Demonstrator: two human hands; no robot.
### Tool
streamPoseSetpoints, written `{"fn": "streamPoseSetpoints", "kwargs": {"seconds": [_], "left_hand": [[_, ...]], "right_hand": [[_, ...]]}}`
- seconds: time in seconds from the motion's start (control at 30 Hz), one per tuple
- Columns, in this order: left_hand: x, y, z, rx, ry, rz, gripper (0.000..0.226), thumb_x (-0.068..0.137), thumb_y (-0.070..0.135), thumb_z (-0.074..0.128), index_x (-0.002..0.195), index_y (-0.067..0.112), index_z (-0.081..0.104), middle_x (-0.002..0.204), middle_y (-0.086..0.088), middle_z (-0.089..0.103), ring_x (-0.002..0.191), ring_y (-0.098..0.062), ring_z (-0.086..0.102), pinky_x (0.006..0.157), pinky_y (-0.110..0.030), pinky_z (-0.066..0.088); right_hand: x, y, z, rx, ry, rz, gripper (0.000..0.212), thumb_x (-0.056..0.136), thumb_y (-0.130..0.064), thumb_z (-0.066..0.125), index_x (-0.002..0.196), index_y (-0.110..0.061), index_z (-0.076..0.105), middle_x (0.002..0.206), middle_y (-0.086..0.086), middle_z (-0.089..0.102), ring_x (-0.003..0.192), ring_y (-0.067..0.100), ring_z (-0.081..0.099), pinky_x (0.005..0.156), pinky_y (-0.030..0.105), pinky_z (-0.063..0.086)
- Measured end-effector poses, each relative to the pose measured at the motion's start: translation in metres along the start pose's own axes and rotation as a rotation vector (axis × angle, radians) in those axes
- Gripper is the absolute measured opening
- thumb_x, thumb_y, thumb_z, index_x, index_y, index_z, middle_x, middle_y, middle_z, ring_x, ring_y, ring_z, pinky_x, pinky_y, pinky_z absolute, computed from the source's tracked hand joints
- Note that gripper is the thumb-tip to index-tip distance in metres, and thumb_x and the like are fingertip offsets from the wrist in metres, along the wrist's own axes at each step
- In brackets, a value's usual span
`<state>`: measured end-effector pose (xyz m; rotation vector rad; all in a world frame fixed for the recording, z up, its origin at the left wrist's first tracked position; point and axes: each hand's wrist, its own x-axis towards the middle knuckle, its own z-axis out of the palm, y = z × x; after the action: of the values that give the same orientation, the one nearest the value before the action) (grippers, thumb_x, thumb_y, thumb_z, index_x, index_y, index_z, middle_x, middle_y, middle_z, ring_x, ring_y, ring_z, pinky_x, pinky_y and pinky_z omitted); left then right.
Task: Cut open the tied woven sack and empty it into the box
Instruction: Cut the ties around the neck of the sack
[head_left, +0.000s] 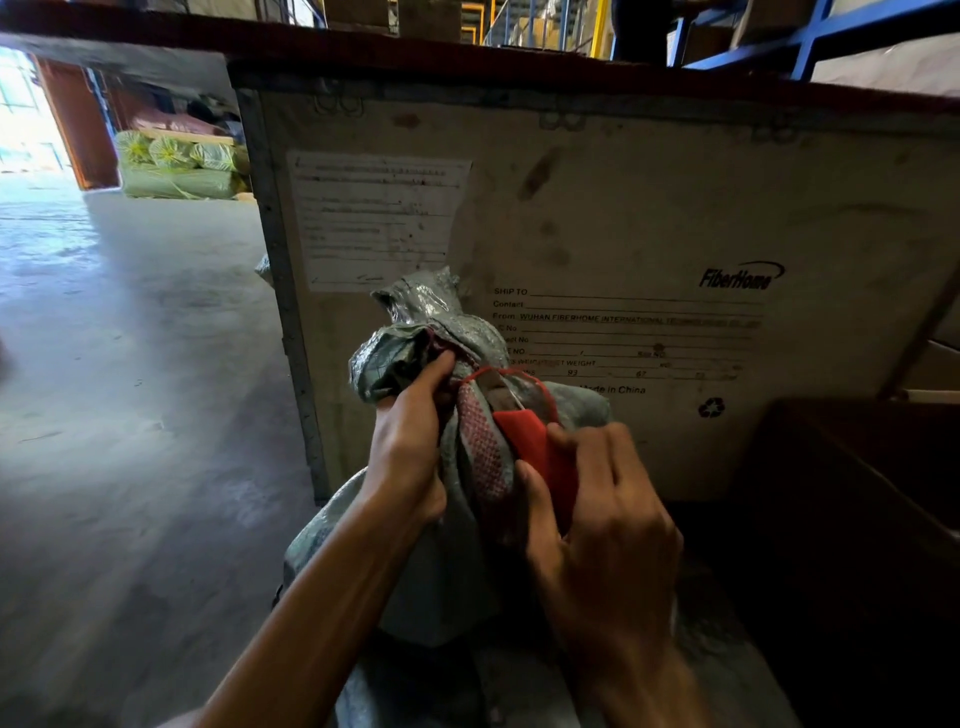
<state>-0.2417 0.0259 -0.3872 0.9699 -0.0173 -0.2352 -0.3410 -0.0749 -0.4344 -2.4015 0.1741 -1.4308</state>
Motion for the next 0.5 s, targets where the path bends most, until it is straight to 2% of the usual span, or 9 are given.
{"fn": "streamPoseSetpoints", "kwargs": {"seconds": [0.1, 0.2, 0.27, 0.33, 0.4, 0.5], "left_hand": [[-0.003, -0.021, 0.001, -0.01, 0.041, -0.121, 0.027, 0.1, 0.026, 0.055, 0.112, 0.007, 0.07, 0.104, -0.019, 0.077, 0.098, -0.033, 0.073, 0.082, -0.041, 0.059], [-0.004, -0.049, -0.002, 0.025, 0.049, -0.332, 0.04, 0.1, 0.031, 0.053, 0.12, 0.0, 0.069, 0.111, -0.021, 0.076, 0.106, -0.037, 0.071, 0.088, -0.045, 0.058], [-0.002, -0.062, -0.002, 0.088, 0.024, -0.333, 0.04, 0.096, 0.032, 0.06, 0.121, 0.002, 0.069, 0.108, -0.02, 0.077, 0.102, -0.035, 0.074, 0.089, -0.046, 0.059], [-0.002, -0.069, 0.001, 0.185, 0.019, -0.25, 0.036, 0.093, 0.032, 0.067, 0.114, 0.003, 0.07, 0.101, -0.017, 0.079, 0.093, -0.031, 0.077, 0.083, -0.042, 0.062], [-0.005, -0.071, 0.006, 0.252, -0.046, -0.165, 0.036, 0.087, 0.034, 0.074, 0.11, 0.005, 0.071, 0.095, -0.014, 0.08, 0.092, -0.028, 0.077, 0.087, -0.042, 0.061], [-0.008, -0.071, 0.013, 0.325, -0.13, -0.078, 0.015, 0.085, 0.027, 0.077, 0.095, 0.016, 0.072, 0.087, -0.001, 0.081, 0.091, -0.02, 0.076, 0.089, -0.037, 0.06]], "right_hand": [[0.014, -0.002, -0.005, 0.104, 0.157, 0.093, 0.023, 0.092, -0.026, 0.069, 0.101, -0.013, 0.051, 0.095, 0.001, 0.058, 0.075, 0.006, 0.051, 0.061, 0.013, 0.044], [0.047, 0.005, -0.028, 0.161, 0.325, 0.177, 0.028, 0.093, -0.029, 0.07, 0.103, -0.006, 0.056, 0.1, 0.003, 0.061, 0.084, 0.005, 0.054, 0.067, 0.002, 0.04], [0.058, 0.016, -0.044, 0.18, 0.264, 0.192, 0.028, 0.094, -0.031, 0.067, 0.106, -0.007, 0.058, 0.101, 0.0, 0.063, 0.083, 0.008, 0.058, 0.068, 0.002, 0.041], [0.055, 0.025, -0.052, 0.223, 0.141, 0.246, 0.028, 0.095, -0.035, 0.064, 0.11, -0.013, 0.059, 0.102, -0.002, 0.065, 0.082, 0.008, 0.06, 0.069, 0.007, 0.045], [0.048, 0.029, -0.052, 0.319, 0.047, 0.388, 0.028, 0.093, -0.038, 0.064, 0.114, -0.019, 0.06, 0.102, -0.005, 0.065, 0.081, -0.001, 0.062, 0.063, 0.007, 0.047], [0.043, 0.035, -0.05, 0.459, -0.018, 0.572, 0.03, 0.086, -0.044, 0.071, 0.107, -0.023, 0.063, 0.083, -0.007, 0.063, 0.063, -0.008, 0.059, 0.051, 0.006, 0.043]]}}
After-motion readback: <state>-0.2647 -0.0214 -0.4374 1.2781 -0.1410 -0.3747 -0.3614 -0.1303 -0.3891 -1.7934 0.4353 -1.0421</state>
